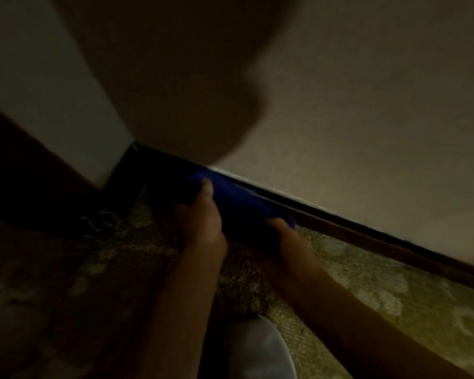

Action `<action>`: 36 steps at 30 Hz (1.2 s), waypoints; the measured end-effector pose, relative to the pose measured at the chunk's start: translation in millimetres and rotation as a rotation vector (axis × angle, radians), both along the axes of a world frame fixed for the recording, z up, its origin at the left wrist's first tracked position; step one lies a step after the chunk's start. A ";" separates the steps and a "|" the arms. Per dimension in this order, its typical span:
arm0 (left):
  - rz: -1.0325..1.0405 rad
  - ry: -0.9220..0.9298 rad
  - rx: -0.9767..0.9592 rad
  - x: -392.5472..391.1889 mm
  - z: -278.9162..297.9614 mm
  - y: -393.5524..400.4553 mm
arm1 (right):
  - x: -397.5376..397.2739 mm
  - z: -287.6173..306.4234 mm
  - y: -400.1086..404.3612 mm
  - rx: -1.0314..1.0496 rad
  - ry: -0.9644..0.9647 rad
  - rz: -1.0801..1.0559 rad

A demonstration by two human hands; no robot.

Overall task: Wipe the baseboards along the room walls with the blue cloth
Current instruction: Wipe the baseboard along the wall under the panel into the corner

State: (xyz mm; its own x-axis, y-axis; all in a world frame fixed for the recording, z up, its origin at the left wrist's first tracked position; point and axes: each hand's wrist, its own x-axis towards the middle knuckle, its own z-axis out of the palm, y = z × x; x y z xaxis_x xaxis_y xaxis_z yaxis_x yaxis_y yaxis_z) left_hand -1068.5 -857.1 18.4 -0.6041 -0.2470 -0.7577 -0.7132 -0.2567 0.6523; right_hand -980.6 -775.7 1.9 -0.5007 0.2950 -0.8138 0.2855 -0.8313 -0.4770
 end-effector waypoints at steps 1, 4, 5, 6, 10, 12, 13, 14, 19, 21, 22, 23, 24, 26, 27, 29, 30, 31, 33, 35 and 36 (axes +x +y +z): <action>0.013 0.004 0.030 -2.2 1.0 -2.9 | 0.1 0.9 -2.5 -0.015 0.005 -0.005; 0.153 0.023 0.081 -34.0 -9.7 -15.5 | -22.0 6.9 -25.7 -0.049 -0.002 0.113; 0.173 0.029 0.074 -46.2 -18.4 -18.5 | -31.4 9.6 -31.5 -0.051 -0.033 0.153; 0.156 0.031 0.084 -55.5 -26.5 -19.4 | -38.3 9.2 -32.7 -0.043 -0.050 0.165; 0.087 0.002 0.208 -25.2 -37.2 16.0 | -23.9 7.4 -1.9 0.024 -0.062 0.025; 0.138 0.001 0.108 8.6 -27.5 43.8 | 7.8 10.6 19.1 0.041 -0.056 -0.041; 0.132 0.043 0.050 25.6 -19.2 54.8 | 23.0 11.9 29.1 0.069 -0.059 -0.078; 0.102 0.086 0.027 40.2 -9.5 63.8 | 35.0 13.8 37.7 0.110 -0.076 -0.125; -0.030 0.058 0.010 41.2 -9.1 53.0 | 38.1 12.6 30.9 0.134 -0.122 -0.155; 0.064 0.023 -0.076 16.5 -14.4 40.9 | 21.5 11.2 12.3 0.076 -0.081 -0.077; 0.104 0.019 -0.099 6.3 -17.3 38.5 | 14.1 11.4 6.3 0.064 -0.074 -0.047; 0.143 0.029 -0.103 0.3 -21.6 37.5 | 8.9 11.9 4.3 0.067 -0.083 -0.036; 0.160 0.052 -0.112 -0.2 -25.0 39.3 | 6.6 12.2 4.9 0.075 -0.089 -0.042; 0.119 0.082 -0.122 12.7 -25.5 49.1 | 14.5 15.4 17.0 0.117 -0.079 -0.084; 0.086 0.088 -0.104 24.6 -23.4 57.7 | 24.1 16.4 26.7 0.141 -0.093 -0.118; -0.021 0.077 -0.026 56.8 -14.3 83.3 | 49.6 16.3 49.7 0.214 -0.134 -0.227; -0.119 0.059 0.025 74.9 -8.4 96.3 | 64.1 13.4 63.0 0.258 -0.150 -0.301; -0.230 0.030 0.083 90.5 -3.7 106.0 | 76.3 12.7 73.8 0.290 -0.156 -0.372; -0.392 -0.042 0.230 107.9 -0.6 114.7 | 92.8 14.5 88.3 0.319 -0.179 -0.497; -0.404 -0.069 0.287 107.9 -3.3 110.3 | 97.2 14.4 92.7 0.312 -0.166 -0.519; -0.344 -0.062 0.272 102.8 -3.3 104.0 | 93.4 12.9 89.6 0.292 -0.143 -0.479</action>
